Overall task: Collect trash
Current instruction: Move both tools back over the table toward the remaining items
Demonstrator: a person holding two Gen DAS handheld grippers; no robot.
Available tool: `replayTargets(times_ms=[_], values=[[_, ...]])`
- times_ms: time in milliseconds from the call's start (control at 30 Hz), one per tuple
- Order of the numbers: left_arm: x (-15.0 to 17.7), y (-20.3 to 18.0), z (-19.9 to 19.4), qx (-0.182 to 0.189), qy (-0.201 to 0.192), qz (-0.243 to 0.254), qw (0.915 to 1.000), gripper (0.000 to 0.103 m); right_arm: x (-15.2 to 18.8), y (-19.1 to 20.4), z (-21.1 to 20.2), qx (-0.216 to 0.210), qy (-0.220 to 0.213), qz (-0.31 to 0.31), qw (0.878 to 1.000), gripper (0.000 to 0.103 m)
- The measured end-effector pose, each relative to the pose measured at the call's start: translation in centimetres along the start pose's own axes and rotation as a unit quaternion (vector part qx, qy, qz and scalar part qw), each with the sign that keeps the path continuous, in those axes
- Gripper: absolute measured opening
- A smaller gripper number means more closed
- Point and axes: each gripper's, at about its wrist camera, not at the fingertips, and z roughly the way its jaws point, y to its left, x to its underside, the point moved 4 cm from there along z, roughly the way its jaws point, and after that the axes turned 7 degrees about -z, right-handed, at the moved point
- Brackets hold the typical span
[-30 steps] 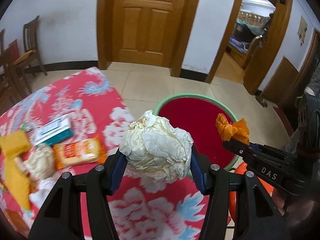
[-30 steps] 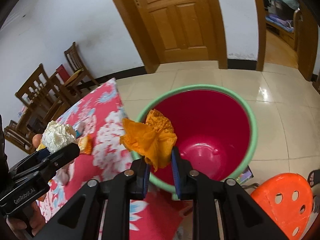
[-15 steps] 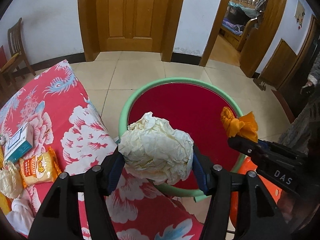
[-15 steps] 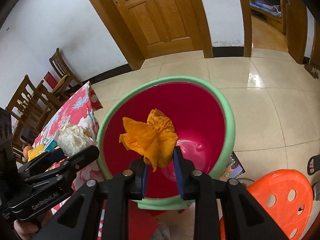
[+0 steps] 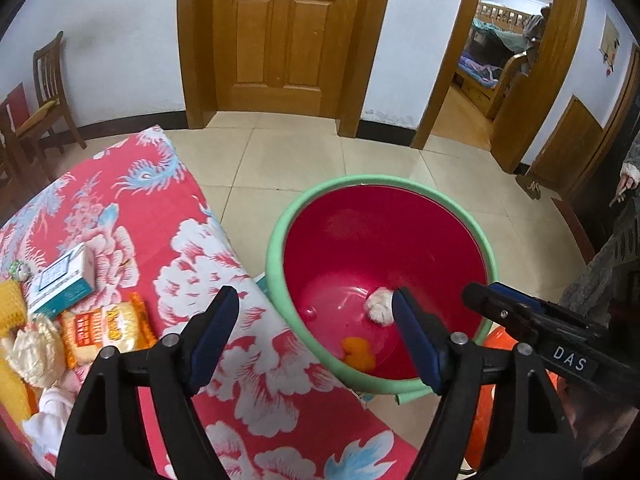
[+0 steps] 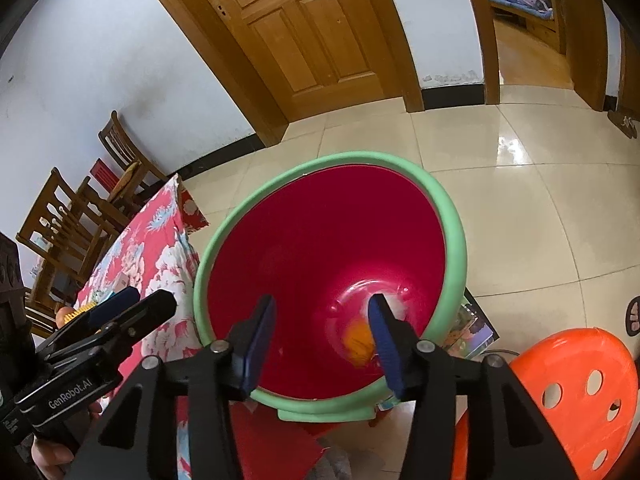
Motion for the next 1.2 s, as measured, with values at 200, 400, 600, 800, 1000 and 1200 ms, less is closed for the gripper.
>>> replayTargets(times_ms=[200, 400, 600, 800, 1000, 1200], values=[[0.1, 1.3, -2.6, -0.010, -0.021, -0.006, 0.9997, 0.079, -0.1, 1.2, -1.2, -0.004, -0.013, -0.006, 1.000, 0.055], [0.5, 3.4, -5.0, -0.027, -0.036, -0.019, 0.9988, 0.079, 0.0, 3.0, -2.3, -0.011, -0.022, -0.016, 1.000, 0.057], [1.3, 6.2, -7.8, -0.052, -0.053, -0.046, 0.9962, 0.079, 0.3, 5.7, -3.2, -0.026, -0.029, -0.029, 0.999, 0.060], [2.4, 9.2, -10.4, -0.078, -0.066, -0.070, 0.9923, 0.079, 0.9, 9.1, -3.0, -0.047, -0.022, -0.056, 0.997, 0.061], [3.7, 12.7, -12.7, -0.105, -0.076, -0.101, 0.9865, 0.079, 2.0, 13.1, -2.7, -0.070, -0.013, -0.088, 0.994, 0.063], [5.4, 16.3, -14.5, -0.128, -0.083, -0.131, 0.9796, 0.079, 2.7, 16.3, -2.1, -0.087, -0.005, -0.111, 0.990, 0.064]])
